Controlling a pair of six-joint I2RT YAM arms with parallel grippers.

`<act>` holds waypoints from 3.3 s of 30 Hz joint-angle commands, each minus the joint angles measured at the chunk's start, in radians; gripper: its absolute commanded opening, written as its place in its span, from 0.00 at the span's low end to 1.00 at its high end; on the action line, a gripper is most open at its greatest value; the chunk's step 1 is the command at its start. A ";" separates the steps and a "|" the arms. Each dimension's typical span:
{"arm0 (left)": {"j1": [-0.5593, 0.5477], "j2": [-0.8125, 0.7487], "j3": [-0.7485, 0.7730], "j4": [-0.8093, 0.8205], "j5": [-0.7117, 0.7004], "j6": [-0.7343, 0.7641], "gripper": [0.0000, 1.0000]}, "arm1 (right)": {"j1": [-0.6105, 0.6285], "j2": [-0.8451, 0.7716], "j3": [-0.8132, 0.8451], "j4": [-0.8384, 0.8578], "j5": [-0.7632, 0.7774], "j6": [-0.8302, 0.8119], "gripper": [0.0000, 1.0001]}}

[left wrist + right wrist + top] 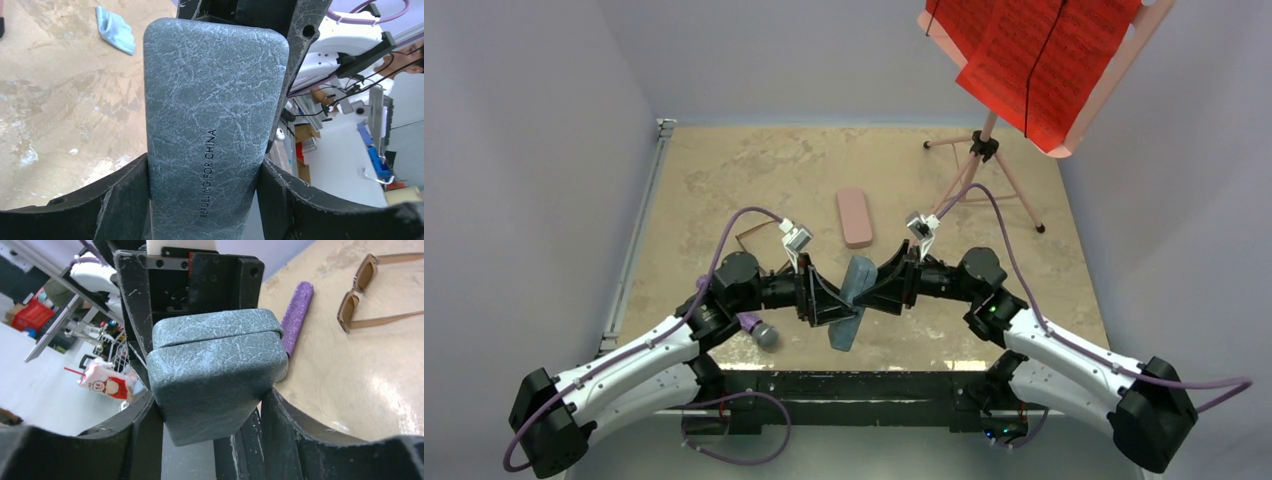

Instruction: Organize the sunglasses

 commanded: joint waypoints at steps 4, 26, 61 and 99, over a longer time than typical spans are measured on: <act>0.003 -0.072 -0.002 0.110 -0.082 -0.106 0.00 | 0.020 -0.005 0.053 0.055 -0.222 -0.065 0.00; 0.004 -0.062 -0.017 0.313 0.318 0.010 0.00 | 0.018 -0.069 0.169 -0.371 -0.142 -0.311 0.94; 0.004 0.014 0.077 0.165 0.212 0.128 0.00 | 0.156 0.015 0.164 -0.204 -0.180 -0.138 0.83; 0.154 -0.034 0.043 -0.109 0.275 0.170 0.00 | 0.063 0.014 0.078 -0.242 -0.011 0.128 0.00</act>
